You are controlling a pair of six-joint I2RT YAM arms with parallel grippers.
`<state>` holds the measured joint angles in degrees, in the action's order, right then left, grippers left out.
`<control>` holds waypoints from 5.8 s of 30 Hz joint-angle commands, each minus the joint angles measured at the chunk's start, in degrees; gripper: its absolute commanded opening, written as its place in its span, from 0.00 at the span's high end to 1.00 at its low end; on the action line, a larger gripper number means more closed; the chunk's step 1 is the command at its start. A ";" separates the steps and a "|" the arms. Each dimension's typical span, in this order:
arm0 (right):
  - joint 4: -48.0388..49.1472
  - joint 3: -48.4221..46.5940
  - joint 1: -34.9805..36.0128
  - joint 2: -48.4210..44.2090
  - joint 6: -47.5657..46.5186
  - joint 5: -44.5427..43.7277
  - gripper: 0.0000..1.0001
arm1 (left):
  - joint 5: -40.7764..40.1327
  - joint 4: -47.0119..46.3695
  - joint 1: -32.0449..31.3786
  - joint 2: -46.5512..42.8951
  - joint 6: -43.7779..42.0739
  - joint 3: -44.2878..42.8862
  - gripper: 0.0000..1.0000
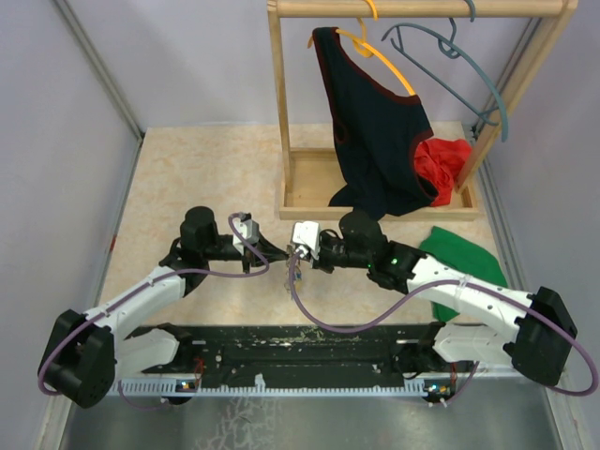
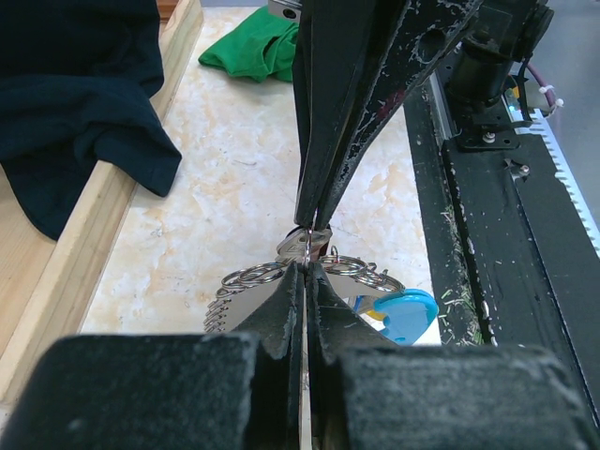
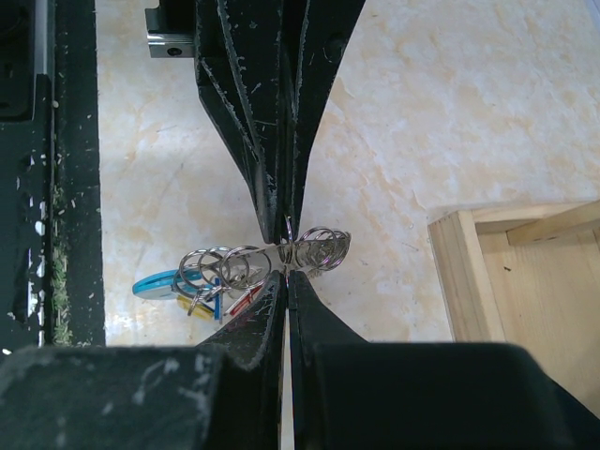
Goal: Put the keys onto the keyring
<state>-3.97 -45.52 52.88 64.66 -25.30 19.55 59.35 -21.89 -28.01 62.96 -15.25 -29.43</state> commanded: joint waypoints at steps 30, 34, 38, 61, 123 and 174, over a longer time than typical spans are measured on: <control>2.42 -4.05 0.64 0.38 2.54 1.92 1.00 | 2.79 -2.72 -0.67 -0.44 -0.23 -0.58 0.99; 1.26 -3.65 0.64 -0.75 2.64 0.52 1.00 | 1.64 -2.72 -0.64 -1.23 -0.48 -0.13 0.99; -0.14 -3.61 0.65 -1.20 2.97 0.63 1.00 | 1.64 -2.81 -0.64 -1.26 -0.66 -0.01 0.99; 1.32 -2.98 0.65 -1.52 3.58 0.71 1.00 | 1.21 -2.72 -0.64 -1.27 -0.55 -0.01 0.99; 11.17 -0.76 0.67 -0.19 5.01 5.29 1.00 | 4.56 -6.26 -2.16 0.65 2.43 -0.19 0.99; 11.02 -0.14 -4.09 -3.44 12.45 4.62 0.79 | -4.04 -9.90 -1.88 0.45 7.96 2.49 0.99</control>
<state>7.46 -44.51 49.21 64.64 -15.92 29.15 56.36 -29.61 -29.87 63.66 -7.38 -27.05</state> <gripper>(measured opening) 0.210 0.011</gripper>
